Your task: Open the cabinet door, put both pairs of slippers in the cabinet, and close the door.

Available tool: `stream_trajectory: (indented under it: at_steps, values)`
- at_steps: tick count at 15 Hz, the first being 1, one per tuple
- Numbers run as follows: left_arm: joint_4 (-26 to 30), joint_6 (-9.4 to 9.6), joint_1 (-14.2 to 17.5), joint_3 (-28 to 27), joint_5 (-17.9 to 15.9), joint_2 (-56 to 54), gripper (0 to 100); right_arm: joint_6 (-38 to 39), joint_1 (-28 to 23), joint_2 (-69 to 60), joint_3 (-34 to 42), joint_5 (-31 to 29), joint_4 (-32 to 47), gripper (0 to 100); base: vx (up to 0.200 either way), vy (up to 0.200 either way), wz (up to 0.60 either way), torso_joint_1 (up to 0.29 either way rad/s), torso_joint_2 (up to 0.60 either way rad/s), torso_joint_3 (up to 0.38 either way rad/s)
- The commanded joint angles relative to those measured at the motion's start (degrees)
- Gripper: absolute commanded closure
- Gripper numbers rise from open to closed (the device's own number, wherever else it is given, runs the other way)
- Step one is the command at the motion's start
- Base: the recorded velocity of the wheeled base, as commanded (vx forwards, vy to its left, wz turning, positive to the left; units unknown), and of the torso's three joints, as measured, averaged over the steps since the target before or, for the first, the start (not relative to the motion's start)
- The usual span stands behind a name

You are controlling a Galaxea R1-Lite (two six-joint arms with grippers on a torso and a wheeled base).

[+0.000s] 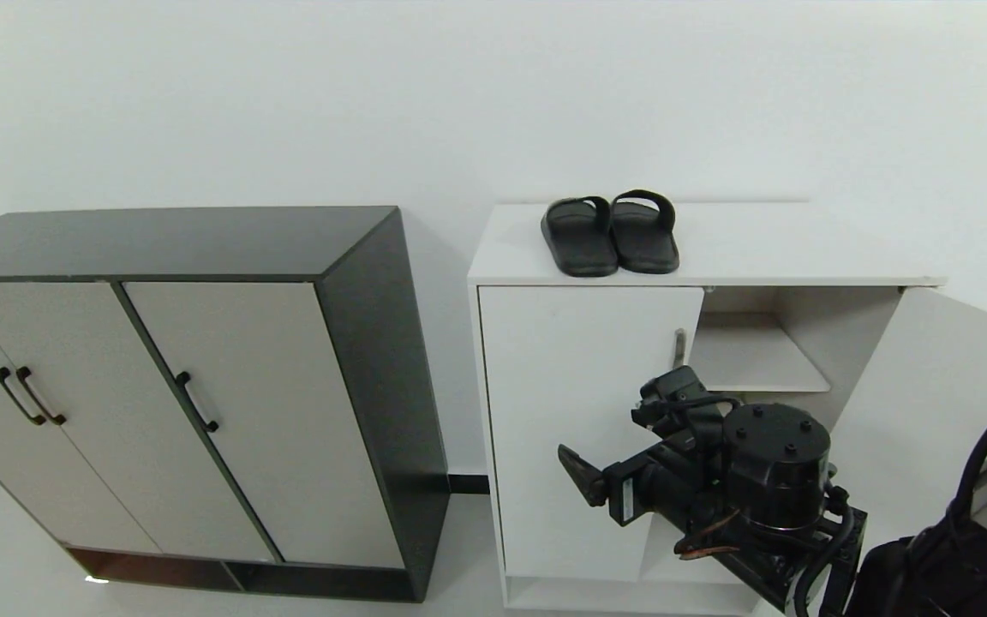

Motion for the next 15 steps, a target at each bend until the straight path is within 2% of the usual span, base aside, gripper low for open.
stream_trajectory:
  at_steps: [1, 15]
  values:
    - [0.0, -0.01, 0.0, 0.0, 0.0, 0.1, 100, 0.0, 0.0, 0.3, -0.1, 0.0, 0.0, 0, 0.0, 0.0, 0.0, 0.188, -0.49, -0.295]
    - [0.0, -0.01, 0.0, 0.0, 0.0, 0.1, 100, -0.1, -0.1, 0.5, 0.1, 0.0, -0.1, 0, 0.0, 0.0, 0.0, 0.238, -0.55, -0.318]
